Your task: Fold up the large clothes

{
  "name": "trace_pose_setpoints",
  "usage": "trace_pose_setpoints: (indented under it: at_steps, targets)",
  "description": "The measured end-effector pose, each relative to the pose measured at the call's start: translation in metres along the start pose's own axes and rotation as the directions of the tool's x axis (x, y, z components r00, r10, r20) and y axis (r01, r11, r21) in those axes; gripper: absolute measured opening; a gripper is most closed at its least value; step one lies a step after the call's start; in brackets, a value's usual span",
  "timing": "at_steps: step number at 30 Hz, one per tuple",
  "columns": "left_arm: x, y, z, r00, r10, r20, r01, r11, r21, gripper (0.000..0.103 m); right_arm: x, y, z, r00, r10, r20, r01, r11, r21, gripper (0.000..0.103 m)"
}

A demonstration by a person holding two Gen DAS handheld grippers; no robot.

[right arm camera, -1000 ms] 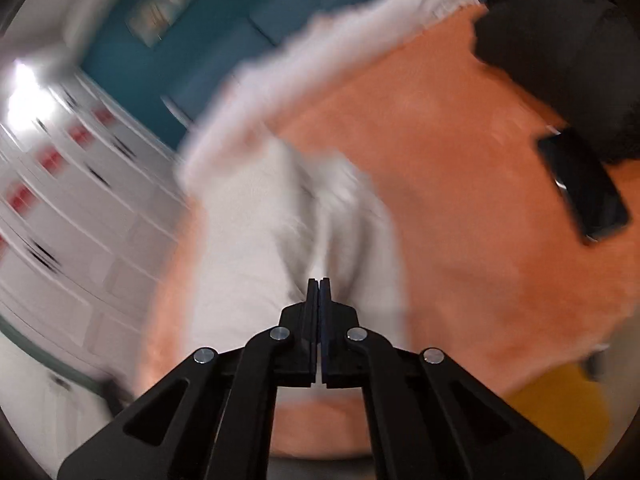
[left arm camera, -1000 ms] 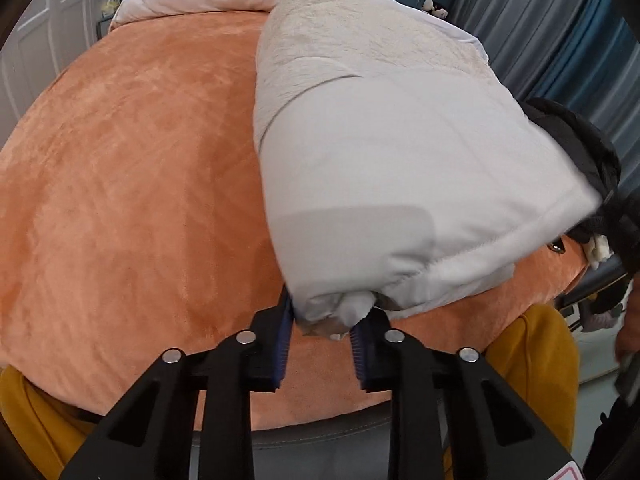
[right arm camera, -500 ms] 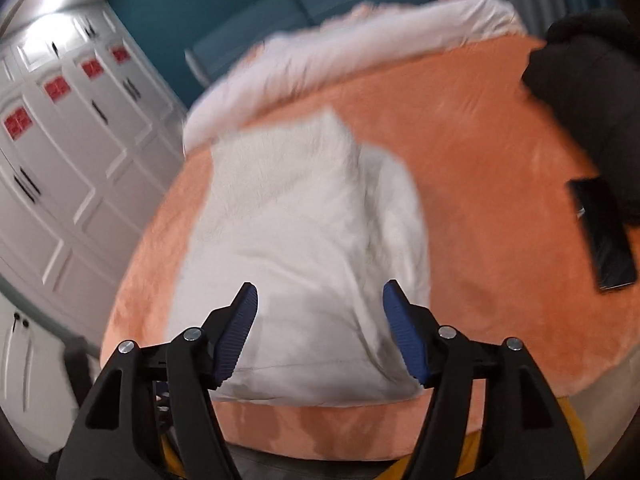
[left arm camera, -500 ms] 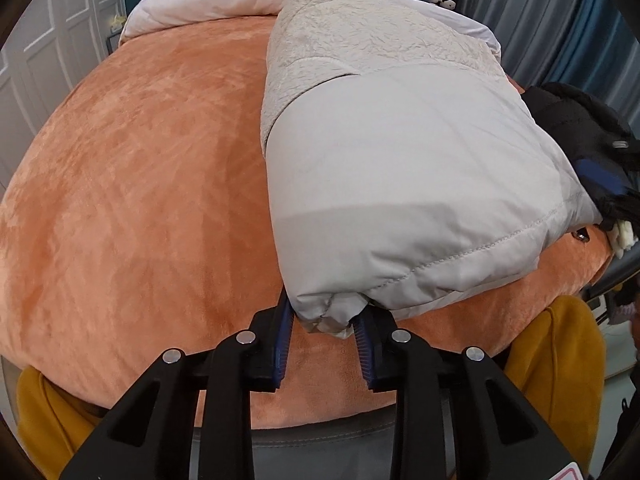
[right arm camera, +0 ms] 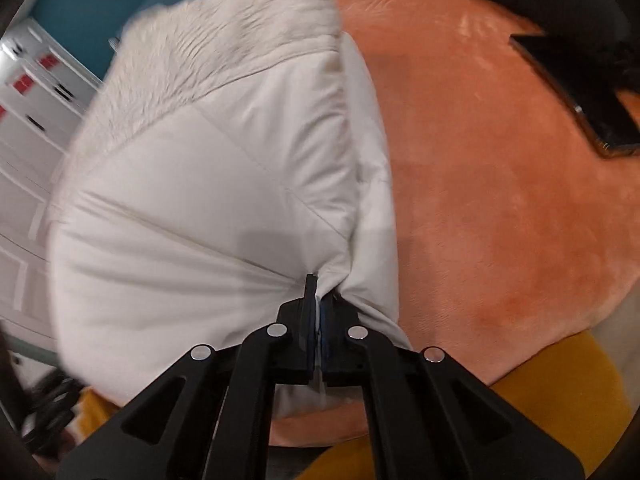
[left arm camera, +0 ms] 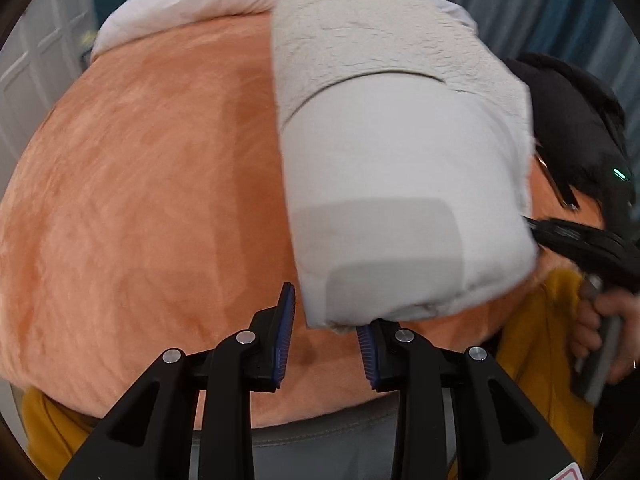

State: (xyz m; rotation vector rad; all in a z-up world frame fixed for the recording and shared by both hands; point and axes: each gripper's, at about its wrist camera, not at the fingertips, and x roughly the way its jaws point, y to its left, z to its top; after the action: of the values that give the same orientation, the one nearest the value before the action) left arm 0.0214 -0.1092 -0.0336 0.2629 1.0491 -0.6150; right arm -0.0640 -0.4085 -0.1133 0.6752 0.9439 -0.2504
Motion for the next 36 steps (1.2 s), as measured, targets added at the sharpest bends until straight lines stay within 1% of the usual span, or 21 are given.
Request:
trace_pose_setpoints:
  at_steps: [1,3,4,5,7,8,10,12,15,17,19,20,21,23,24,25,26,28,30,32,36]
  targets:
    - [-0.009,-0.002,0.0,1.0,-0.003,0.005,0.003,1.0,0.021,0.03,0.0,0.003,0.001,1.0,-0.017,-0.01,0.017,1.0,-0.023,0.0]
    - [-0.031,-0.001,0.001,0.998,-0.055,0.016,0.055,0.998,0.036,0.03,-0.003,0.005,0.002,0.999,-0.033,-0.012,0.032,0.998,-0.054,0.002]
    - [-0.05,0.001,0.003,0.995,-0.088,0.051,0.086,0.996,0.036,0.03,-0.007,0.006,0.004,0.999,-0.033,-0.008,0.032,0.997,-0.069,0.002]
    - [-0.067,0.005,0.008,0.99,-0.104,0.092,0.101,0.994,0.037,0.031,-0.012,0.006,0.004,1.0,-0.024,-0.003,0.023,0.997,-0.069,0.007]
    - [-0.088,0.008,0.025,0.983,-0.079,0.166,0.074,0.997,0.037,0.044,-0.028,0.003,0.004,1.0,0.018,0.023,-0.018,0.999,-0.036,0.01]
    - [-0.092,0.009,0.037,0.978,-0.065,0.198,0.058,0.998,0.038,0.045,-0.033,0.003,0.007,0.999,0.035,0.035,-0.035,0.999,-0.021,0.011]
    - [-0.09,0.007,0.065,0.967,-0.026,0.255,0.017,0.999,0.037,0.045,-0.053,0.006,0.015,0.994,0.056,0.094,-0.058,0.998,0.012,0.012]
    - [-0.073,0.0,0.097,0.956,0.005,0.294,-0.013,1.0,0.028,0.045,-0.07,0.014,0.024,0.987,0.043,0.156,-0.046,0.999,0.011,0.013]
    - [-0.041,-0.004,0.132,0.958,0.033,0.286,-0.035,0.999,0.0,0.045,-0.097,0.044,0.055,0.963,0.045,0.265,-0.03,0.998,-0.06,0.013]
    - [-0.016,-0.01,0.151,0.965,0.037,0.26,-0.03,0.999,-0.029,0.045,-0.096,0.066,0.078,0.956,0.061,0.288,-0.032,0.994,-0.103,0.015]
    - [0.006,-0.018,0.167,0.966,0.06,0.253,-0.053,0.998,-0.035,0.045,-0.079,0.09,0.101,0.954,0.047,0.295,-0.002,0.988,-0.152,0.016]
    - [0.015,-0.018,0.172,0.965,0.076,0.251,-0.068,0.997,-0.042,0.045,-0.066,0.093,0.114,0.955,0.037,0.294,0.013,0.986,-0.166,0.016]
    - [0.021,-0.018,0.176,0.965,0.084,0.247,-0.074,0.996,-0.049,0.046,-0.047,0.1,0.125,0.959,0.02,0.282,0.033,0.983,-0.181,0.016]
    - [0.042,-0.016,0.183,0.971,0.095,0.222,-0.081,0.994,-0.073,0.049,-0.02,0.113,0.142,0.963,-0.018,0.27,0.071,0.98,-0.186,0.015]
    - [0.049,-0.016,0.182,0.968,0.106,0.226,-0.089,0.993,-0.084,0.055,-0.005,0.111,0.148,0.963,-0.043,0.266,0.094,0.979,-0.183,0.015]
    - [0.057,-0.016,0.182,0.964,0.12,0.237,-0.1,0.99,-0.095,0.061,0.017,0.104,0.15,0.967,-0.05,0.25,0.096,0.98,-0.173,0.015]
    - [0.061,-0.013,0.179,0.964,0.12,0.239,-0.098,0.99,-0.101,0.064,0.021,0.104,0.151,0.969,-0.049,0.244,0.091,0.982,-0.165,0.015]
    - [0.073,-0.007,0.177,0.965,0.091,0.245,-0.056,0.988,-0.145,0.071,0.04,0.095,0.143,0.967,-0.031,0.253,0.071,0.986,-0.149,0.014]
    - [0.078,-0.007,0.175,0.96,0.101,0.262,-0.063,0.987,-0.15,0.074,0.048,0.085,0.138,0.962,0.001,0.271,0.034,0.992,-0.123,0.014]
    - [0.085,-0.011,0.17,0.948,0.128,0.291,-0.09,0.986,-0.143,0.076,0.054,0.084,0.135,0.961,0.019,0.277,0.013,0.994,-0.112,0.013]
    - [0.096,-0.016,0.164,0.934,0.149,0.325,-0.106,0.984,-0.145,0.079,0.066,0.075,0.133,0.955,0.03,0.294,0.003,0.994,-0.109,0.013]
